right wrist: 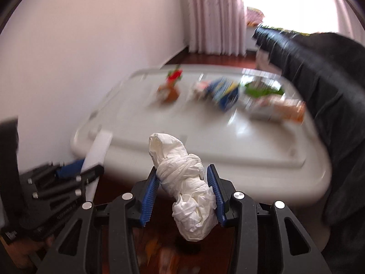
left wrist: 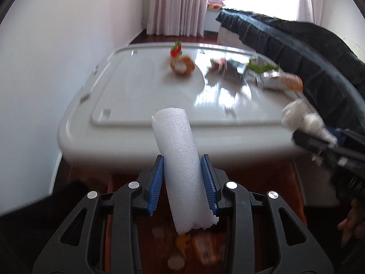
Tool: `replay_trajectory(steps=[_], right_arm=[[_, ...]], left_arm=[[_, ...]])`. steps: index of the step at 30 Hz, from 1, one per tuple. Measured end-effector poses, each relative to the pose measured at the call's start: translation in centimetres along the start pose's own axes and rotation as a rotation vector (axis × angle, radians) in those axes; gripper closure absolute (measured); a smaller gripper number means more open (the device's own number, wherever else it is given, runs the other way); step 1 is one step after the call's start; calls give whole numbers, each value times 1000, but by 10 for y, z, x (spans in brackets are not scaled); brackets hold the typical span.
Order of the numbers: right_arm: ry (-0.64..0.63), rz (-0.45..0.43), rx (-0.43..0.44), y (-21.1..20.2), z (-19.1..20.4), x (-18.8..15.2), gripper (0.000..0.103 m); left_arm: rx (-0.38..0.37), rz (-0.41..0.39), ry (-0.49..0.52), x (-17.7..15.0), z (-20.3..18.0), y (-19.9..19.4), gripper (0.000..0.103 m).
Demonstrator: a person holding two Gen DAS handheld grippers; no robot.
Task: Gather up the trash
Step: 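Move both tools over the orange bin and open them to drop tissue and tube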
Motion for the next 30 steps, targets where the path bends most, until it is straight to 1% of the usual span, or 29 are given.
replay_trajectory(steps=[3,8,10,16,17,18,19,20,21,22,24,26,28,30], right_arm=[[-24,90,10,9,15,-37,60],[-45,217,16,23,33,-88,60],[-52,244,16,27,36,-97,60],[-62,254,-15,27,33,-103,59],[-59,259,-17,28,32,-104,58],[-54,265,-20,29,32,-105,51],[-44,274,-18,30,30,-106,44],[-33,279,-19,31,29,-107,32],[-18,276,-22,31,27,-106,29],[-6,262,-24,29,25,-105,29],[-3,248,-32,27,23,-102,25],[9,220,-43,23,19,-98,22],[20,199,-53,20,15,-91,22],[25,178,-61,16,10,-83,19]], left_arm=[[-17,43,0,-26,2,-3,70],[-25,86,0,-46,2,0,70],[-23,92,-5,-49,4,2,70],[-11,110,-30,-52,11,6,70],[-10,114,-33,-52,11,7,69],[-15,122,-43,-52,12,7,68],[-20,126,-56,-52,13,7,62],[-27,128,-65,-52,14,7,56],[-17,133,-70,-51,14,7,41],[9,132,-72,-50,13,6,30],[36,112,-63,-47,12,3,27],[47,95,-42,-43,9,0,26],[49,73,-23,-37,5,-3,23],[34,48,-13,-29,3,-6,23]])
Point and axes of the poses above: each gripper's, at about its wrist camera, not at the fingertips, and y roughly the way its jaws point, z to its left, x to its top, the point moved 1 cm from there along y, roughly the way its jaws point, and after that the axes turned 1 degree about y, right-handed, at the moved point
